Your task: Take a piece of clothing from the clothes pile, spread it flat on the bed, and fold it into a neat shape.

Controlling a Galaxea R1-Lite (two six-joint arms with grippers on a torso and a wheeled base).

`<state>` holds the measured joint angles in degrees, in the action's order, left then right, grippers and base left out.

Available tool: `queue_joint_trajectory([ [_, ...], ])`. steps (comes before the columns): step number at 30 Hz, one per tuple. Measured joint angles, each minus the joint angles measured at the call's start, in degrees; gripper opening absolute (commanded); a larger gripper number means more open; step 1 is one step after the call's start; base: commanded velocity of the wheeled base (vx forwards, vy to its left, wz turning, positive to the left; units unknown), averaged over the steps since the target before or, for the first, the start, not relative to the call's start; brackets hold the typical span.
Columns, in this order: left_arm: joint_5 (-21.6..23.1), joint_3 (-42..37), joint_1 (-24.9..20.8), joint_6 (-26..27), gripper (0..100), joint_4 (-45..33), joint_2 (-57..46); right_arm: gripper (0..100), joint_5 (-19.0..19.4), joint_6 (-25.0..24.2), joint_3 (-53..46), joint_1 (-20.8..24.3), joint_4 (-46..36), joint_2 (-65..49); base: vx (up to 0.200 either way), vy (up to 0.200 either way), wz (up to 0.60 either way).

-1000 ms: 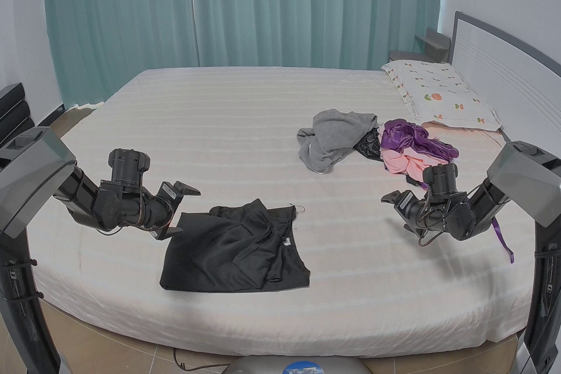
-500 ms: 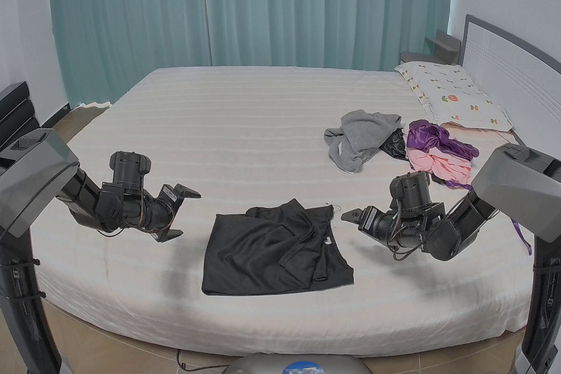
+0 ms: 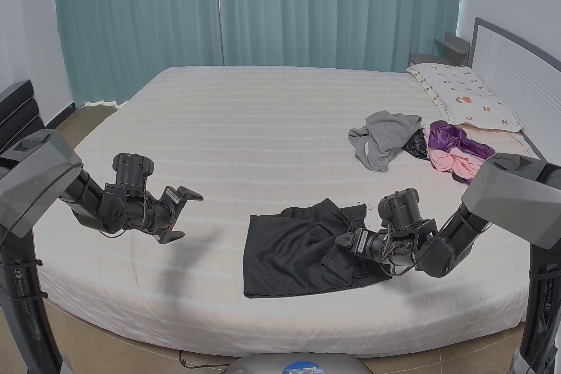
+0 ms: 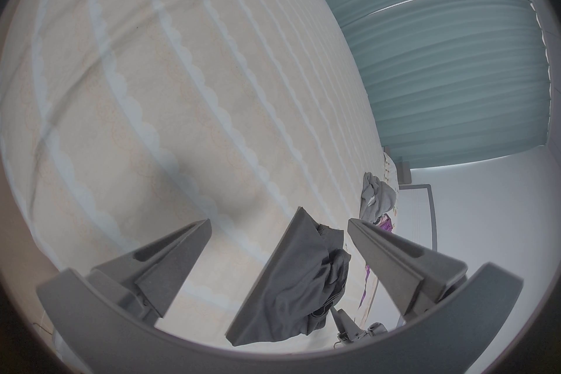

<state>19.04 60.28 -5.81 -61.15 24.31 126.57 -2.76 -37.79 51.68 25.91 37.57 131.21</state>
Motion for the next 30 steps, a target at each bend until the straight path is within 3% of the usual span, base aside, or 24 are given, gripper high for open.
queue_joint_trajectory([
  [5,-0.1,0.0,0.1,0.1,100,0.0,0.2,100,-0.7,0.9,-0.1,2.0,-0.3,0.0,0.0,0.0,0.0],
  [13,0.0,0.0,0.0,0.1,100,-0.1,0.4,100,-7.8,8.0,0.3,4.3,-1.6,2.1,0.0,0.0,0.0],
  [21,-0.1,0.1,0.0,0.0,100,-0.1,0.4,100,-10.0,12.4,0.9,5.9,-1.6,3.1,0.0,0.0,0.0],
  [30,0.0,0.2,0.0,0.0,100,-0.1,0.4,100,-10.5,14.1,1.2,7.7,-1.9,1.0,0.0,0.0,0.0],
])
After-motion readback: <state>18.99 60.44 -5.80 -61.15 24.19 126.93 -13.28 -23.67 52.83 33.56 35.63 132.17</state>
